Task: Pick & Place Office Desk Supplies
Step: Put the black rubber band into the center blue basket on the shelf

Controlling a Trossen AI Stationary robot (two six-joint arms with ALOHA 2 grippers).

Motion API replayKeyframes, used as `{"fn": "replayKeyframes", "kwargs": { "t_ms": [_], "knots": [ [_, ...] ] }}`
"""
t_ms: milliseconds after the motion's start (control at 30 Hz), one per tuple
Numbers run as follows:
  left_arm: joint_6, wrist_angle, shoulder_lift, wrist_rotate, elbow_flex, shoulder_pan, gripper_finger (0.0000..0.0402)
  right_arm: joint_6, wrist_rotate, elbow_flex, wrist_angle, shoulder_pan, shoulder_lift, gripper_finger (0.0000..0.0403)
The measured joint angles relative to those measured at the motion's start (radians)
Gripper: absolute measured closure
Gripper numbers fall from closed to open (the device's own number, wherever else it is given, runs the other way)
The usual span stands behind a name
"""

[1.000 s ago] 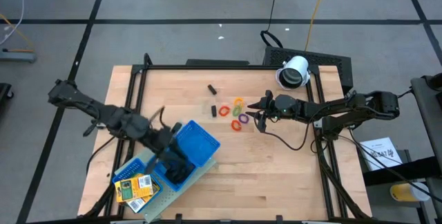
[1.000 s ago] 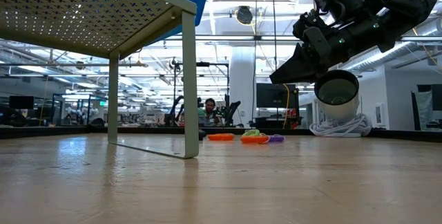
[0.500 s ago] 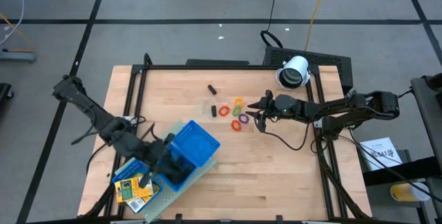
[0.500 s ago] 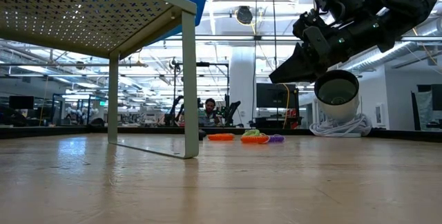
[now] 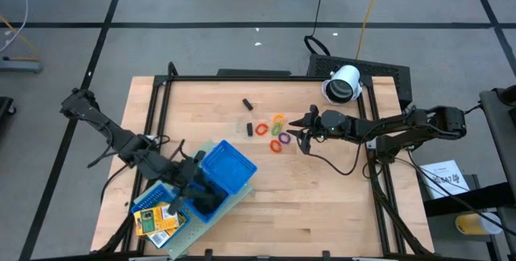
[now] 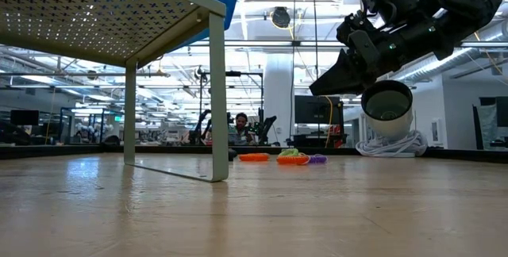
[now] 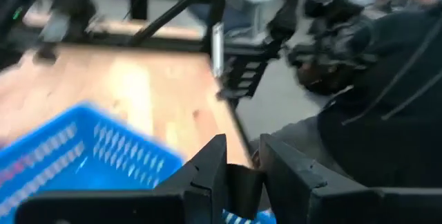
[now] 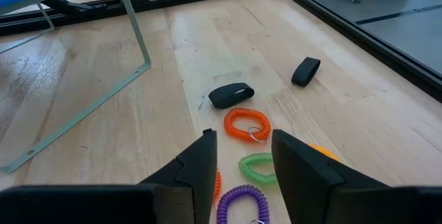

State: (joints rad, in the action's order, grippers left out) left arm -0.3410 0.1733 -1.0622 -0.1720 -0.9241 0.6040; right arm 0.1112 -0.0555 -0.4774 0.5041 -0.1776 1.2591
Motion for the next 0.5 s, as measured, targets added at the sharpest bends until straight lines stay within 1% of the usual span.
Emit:
{"fn": "replayKeyframes", "kwargs": {
  "t_ms": [67,133,233,367,433,500],
  "knots": [
    [-0.058,0.077,0.0,-0.039,0.0,-0.012,0.0299,0.0,0.0,0.0,0.0,0.0,0.0,0.0275],
    [-0.097,0.166,-0.001,-0.105,0.0,-0.022,0.0296,0.0,0.0,0.0,0.0,0.0,0.0,0.0275],
    [-0.119,0.253,-0.001,-0.173,0.0,-0.032,0.0295,0.0,0.0,0.0,0.0,0.0,0.0,0.0275],
    [-0.169,0.237,-0.001,-0.169,0.0,-0.039,0.0295,0.0,0.0,0.0,0.0,0.0,0.0,0.0275],
    [-0.164,0.205,-0.001,-0.185,0.0,-0.044,0.0295,0.0,0.0,0.0,0.0,0.0,0.0,0.0275],
    [-0.127,0.149,-0.001,-0.221,0.0,-0.052,0.0295,0.0,0.0,0.0,0.0,0.0,0.0,0.0275]
  ]
}}
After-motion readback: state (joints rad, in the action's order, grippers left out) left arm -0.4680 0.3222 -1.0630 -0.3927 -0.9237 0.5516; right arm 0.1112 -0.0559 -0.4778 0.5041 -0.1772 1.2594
